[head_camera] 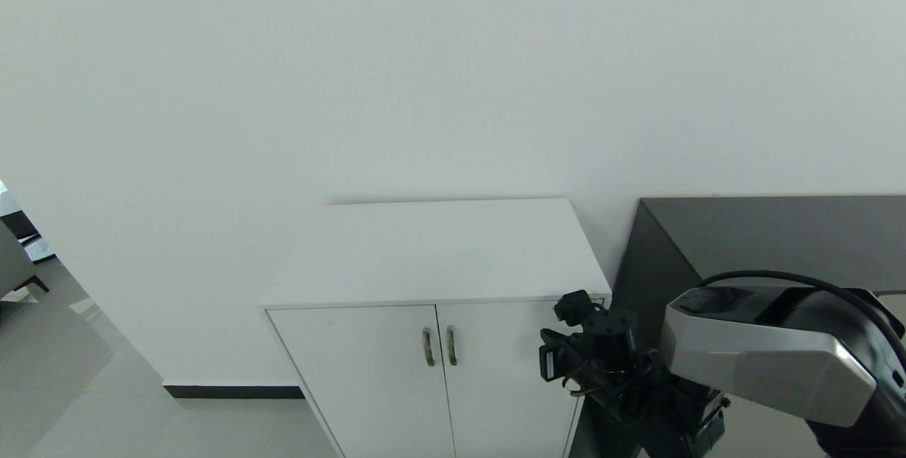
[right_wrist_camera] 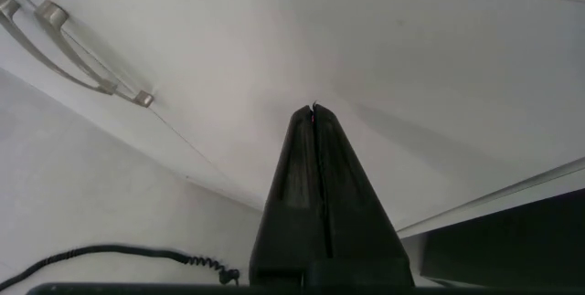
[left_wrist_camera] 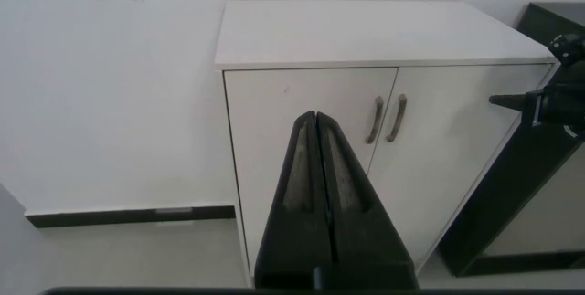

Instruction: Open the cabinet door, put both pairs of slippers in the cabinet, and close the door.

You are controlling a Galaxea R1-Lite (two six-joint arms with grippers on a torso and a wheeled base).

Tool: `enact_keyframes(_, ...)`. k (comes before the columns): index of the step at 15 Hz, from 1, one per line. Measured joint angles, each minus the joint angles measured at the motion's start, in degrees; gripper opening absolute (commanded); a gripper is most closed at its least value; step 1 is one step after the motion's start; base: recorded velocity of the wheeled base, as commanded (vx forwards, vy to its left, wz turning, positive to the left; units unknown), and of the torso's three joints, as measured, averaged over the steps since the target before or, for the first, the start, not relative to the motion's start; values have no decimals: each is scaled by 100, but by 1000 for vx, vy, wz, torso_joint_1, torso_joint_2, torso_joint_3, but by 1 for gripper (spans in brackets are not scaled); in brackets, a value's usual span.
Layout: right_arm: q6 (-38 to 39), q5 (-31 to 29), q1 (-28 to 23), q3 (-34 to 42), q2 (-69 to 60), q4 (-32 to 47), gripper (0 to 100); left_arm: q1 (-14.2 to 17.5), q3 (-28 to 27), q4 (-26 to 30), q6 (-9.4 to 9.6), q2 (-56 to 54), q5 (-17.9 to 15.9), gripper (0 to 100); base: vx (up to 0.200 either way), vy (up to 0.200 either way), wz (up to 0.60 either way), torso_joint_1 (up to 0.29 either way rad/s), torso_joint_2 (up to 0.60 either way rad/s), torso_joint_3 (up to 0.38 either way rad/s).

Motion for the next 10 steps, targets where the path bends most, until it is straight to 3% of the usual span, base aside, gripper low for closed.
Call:
enact_keyframes(5,-11,-6,-94,-1,34,-9,0,0,0,0,0,0,0,0,0,0,0,0,0,0)
enact_keyframes(10,-55,-6,122,866,-706,-20,0,0,0,0,16,0,-2,0,0,0,0,0,0,0)
